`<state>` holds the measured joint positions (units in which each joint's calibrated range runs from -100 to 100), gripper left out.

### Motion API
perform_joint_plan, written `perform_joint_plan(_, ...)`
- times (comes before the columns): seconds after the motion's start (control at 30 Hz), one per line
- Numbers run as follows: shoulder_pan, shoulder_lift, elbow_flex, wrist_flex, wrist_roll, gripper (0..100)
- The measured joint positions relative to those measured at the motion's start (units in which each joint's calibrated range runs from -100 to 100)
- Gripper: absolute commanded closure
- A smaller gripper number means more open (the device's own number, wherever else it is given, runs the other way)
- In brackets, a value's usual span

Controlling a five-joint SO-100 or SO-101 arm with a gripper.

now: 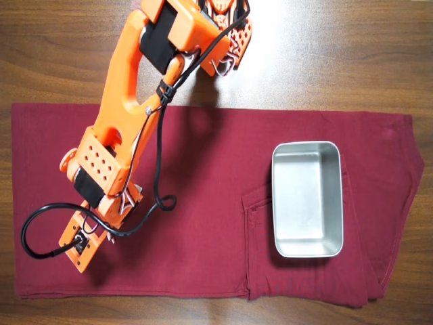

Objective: Grab the cube

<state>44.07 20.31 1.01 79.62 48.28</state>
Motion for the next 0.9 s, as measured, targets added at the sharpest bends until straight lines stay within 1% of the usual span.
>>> perform_joint_plan(0.13,-0.3,0.1,-0.1,0.0,0.0,100)
perform_joint_plan(0.2,-1.0,-2.5,0.0,1.0,0.4,100)
perform_joint_plan(0.27,-2.2,-9.5,-0.2,4.3,0.4,100)
perform_joint_plan(0.33,-6.5,-18.1,-0.5,7.7,0.1,100)
perform_joint_plan(0.4,-15.5,-25.9,-0.5,13.2,-1.1,100)
perform_joint_plan(0.47,-28.6,-30.1,0.6,16.6,-3.4,100)
perform_joint_plan(0.6,-57.2,-30.1,0.7,18.5,-8.8,100)
perform_joint_plan(0.67,-67.4,-27.2,0.7,18.3,-9.9,100)
perform_joint_plan(0.77,-79.4,-23.2,0.7,16.4,-11.0,100)
perform_joint_plan(0.83,-82.7,-20.7,0.7,14.2,-11.5,98)
perform_joint_plan(0.87,-83.1,-20.1,0.7,13.1,-11.5,94)
perform_joint_plan(0.9,-83.4,-20.1,0.7,12.8,-11.5,85)
